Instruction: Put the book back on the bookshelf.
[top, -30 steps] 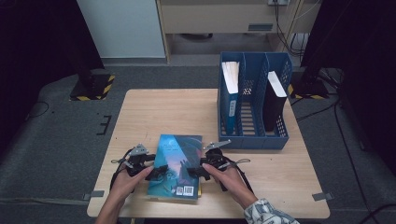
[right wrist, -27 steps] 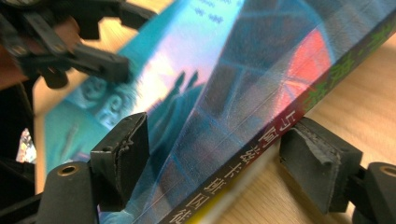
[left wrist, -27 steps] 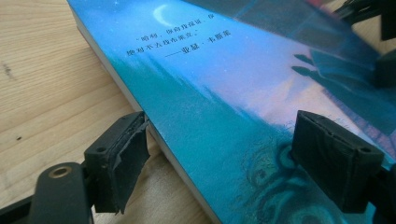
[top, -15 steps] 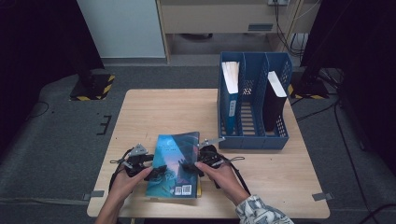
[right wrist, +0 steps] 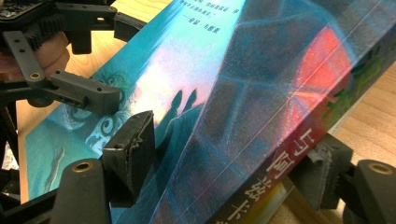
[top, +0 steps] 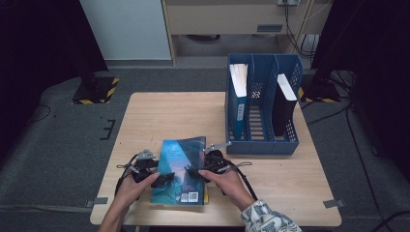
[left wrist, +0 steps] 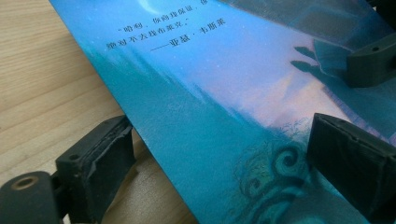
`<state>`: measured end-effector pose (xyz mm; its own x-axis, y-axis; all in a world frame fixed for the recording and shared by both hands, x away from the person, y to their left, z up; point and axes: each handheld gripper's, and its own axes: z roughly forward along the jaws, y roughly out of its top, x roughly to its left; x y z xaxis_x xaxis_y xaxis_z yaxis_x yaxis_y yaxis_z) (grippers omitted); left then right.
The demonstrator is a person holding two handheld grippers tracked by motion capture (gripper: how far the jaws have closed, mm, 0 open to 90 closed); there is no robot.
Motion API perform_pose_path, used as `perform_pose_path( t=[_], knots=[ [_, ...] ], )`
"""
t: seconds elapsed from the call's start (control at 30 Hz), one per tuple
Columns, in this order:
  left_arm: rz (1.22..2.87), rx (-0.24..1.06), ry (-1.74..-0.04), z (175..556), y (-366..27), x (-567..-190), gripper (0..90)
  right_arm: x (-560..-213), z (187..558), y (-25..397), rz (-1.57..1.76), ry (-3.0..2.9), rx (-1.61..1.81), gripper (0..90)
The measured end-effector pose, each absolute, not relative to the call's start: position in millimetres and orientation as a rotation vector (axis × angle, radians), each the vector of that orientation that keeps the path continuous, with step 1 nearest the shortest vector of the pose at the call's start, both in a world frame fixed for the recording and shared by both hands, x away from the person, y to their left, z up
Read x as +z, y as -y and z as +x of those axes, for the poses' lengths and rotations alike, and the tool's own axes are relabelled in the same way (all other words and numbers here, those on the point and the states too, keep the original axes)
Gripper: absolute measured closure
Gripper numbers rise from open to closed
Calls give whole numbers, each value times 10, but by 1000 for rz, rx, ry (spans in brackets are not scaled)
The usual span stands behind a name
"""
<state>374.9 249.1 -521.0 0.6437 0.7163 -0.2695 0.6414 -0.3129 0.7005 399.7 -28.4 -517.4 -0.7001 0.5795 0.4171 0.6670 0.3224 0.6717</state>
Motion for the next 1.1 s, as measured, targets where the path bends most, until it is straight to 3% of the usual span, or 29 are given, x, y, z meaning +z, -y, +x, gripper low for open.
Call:
perform_pose_path(
  t=[0.23, 0.47, 0.73, 1.1],
  knots=[
    [2057, 115, -1053, 3774, -2486, -5189, 54, -5165, 4004, 277, -1173, 2476, -1321, 296],
    [2040, 148, -1088, 3771, -2533, -5134, 176, -5150, 4019, 267, -1167, 2491, -1299, 302],
    [1988, 205, -1117, 3753, -2591, -5090, 428, -5144, 4043, 272, -1167, 2486, -1293, 328],
    [1986, 240, -1119, 3744, -2580, -5050, 549, -5127, 4071, 191, -1165, 2450, -1298, 438]
  ],
)
